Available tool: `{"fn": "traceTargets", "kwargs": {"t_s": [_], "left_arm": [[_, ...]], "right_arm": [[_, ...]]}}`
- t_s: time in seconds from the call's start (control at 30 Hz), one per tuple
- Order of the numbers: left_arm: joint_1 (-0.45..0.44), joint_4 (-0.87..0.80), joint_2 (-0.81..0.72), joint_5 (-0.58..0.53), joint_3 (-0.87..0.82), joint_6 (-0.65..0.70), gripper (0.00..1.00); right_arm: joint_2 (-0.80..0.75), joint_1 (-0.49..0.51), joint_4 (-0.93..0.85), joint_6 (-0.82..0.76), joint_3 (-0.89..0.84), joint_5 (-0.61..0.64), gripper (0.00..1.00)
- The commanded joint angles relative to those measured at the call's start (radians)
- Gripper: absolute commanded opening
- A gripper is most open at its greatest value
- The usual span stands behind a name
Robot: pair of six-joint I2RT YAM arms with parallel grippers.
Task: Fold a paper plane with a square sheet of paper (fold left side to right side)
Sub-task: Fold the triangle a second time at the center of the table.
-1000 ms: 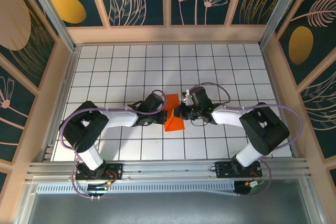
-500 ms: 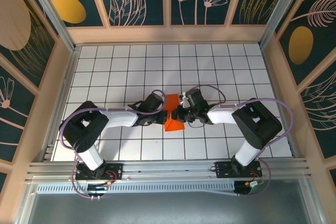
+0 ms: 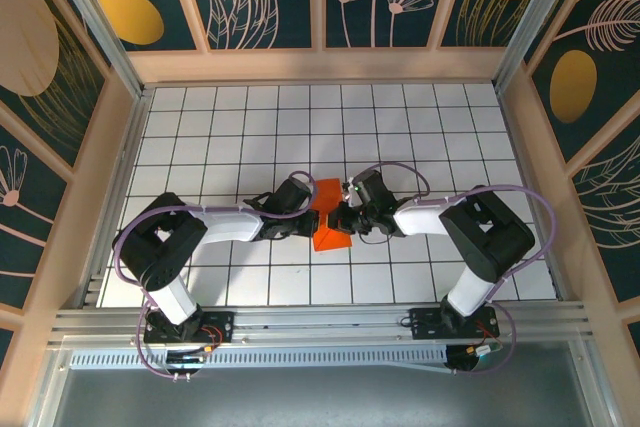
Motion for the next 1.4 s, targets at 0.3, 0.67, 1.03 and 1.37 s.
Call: {"fn": "traceTargets", "kwargs": {"t_s": [0.3,0.67,1.03,1.37], "left_arm": [[0.007,-0.033,0.036,0.002,-0.004,0.019,0.00],[0.006,-0.042,0.018,-0.012,0.009,0.011,0.01],[0.007,-0.108,-0.120,-0.100,0.045,-0.009,0.26],[0.006,-0.137,-0.299,-0.077,-0.009,-0.032,0.28]], "right_arm": [[0.023,0.008,-0.051,-0.024,0.014,0.046,0.00],[0.036,0.006,-0.069,-0.023,0.000,0.053,0.00],[0.037,0.007,-0.066,-0.014,-0.020,0.055,0.00],[0.032,0.013,-0.067,-0.012,-0.014,0.058,0.00]]}}
